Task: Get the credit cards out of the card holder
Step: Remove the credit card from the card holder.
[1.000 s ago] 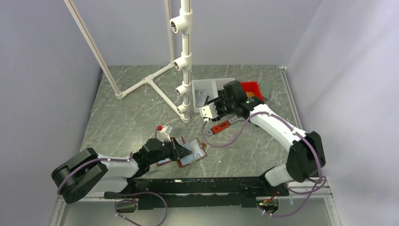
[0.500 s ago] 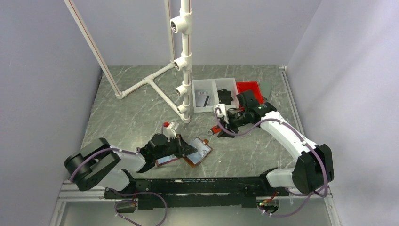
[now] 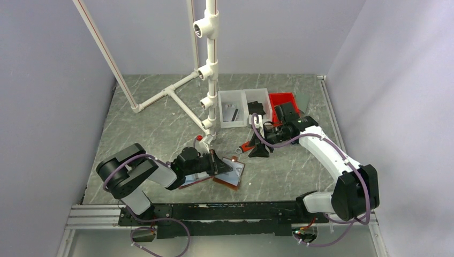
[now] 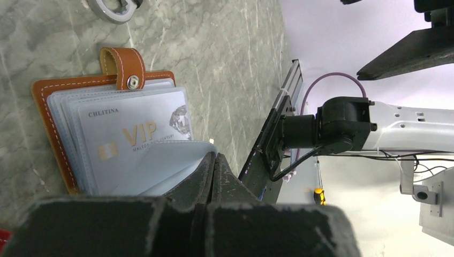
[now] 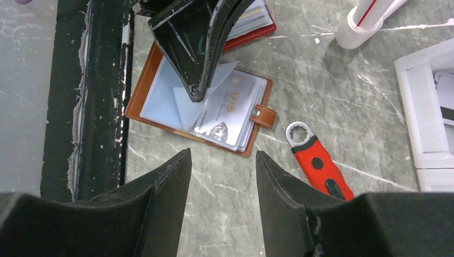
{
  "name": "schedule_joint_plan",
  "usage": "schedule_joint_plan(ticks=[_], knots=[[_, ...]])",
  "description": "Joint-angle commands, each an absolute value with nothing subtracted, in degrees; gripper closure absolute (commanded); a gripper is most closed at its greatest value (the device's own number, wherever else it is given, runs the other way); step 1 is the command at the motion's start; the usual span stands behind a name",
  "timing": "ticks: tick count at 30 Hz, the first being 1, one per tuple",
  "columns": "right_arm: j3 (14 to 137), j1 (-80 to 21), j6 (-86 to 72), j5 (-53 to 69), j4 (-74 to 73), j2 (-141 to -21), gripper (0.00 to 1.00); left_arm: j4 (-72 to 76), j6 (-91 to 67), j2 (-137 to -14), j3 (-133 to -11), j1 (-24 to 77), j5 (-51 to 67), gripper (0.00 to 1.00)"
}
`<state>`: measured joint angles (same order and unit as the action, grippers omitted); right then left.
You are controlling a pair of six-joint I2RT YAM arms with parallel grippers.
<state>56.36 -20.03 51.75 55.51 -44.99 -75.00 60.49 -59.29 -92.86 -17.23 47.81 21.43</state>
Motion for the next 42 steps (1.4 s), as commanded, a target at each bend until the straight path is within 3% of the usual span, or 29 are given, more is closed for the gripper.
schedule_joint_plan(ticks=[1,8,18,30,42], knots=[[55.8,-20.0,51.6,57.2,-44.7,-75.4,0.49,60.4,-58.7,-91.9,-19.4,47.7,22.9,1.0],[54.6,-20.2,51.6,55.8,-43.6,-75.6,0.47,49.6,-57.8,-89.9,-20.3,47.6,20.1,1.0],[52.2,-23.2,51.0,52.0,-40.4,-76.7,0.47,45.3,-58.3,-91.0,-21.0,47.8,20.2,1.0],[51.2,-26.0,52.5,49.9,-39.5,-77.7,0.5,28.7,-50.2,-86.5,-29.7,51.5,20.9,1.0],[50.0,-26.1,53.9,49.8,-38.6,-76.1,0.56,24.4,-45.6,-86.9,-32.9,54.6,21.9,1.0]])
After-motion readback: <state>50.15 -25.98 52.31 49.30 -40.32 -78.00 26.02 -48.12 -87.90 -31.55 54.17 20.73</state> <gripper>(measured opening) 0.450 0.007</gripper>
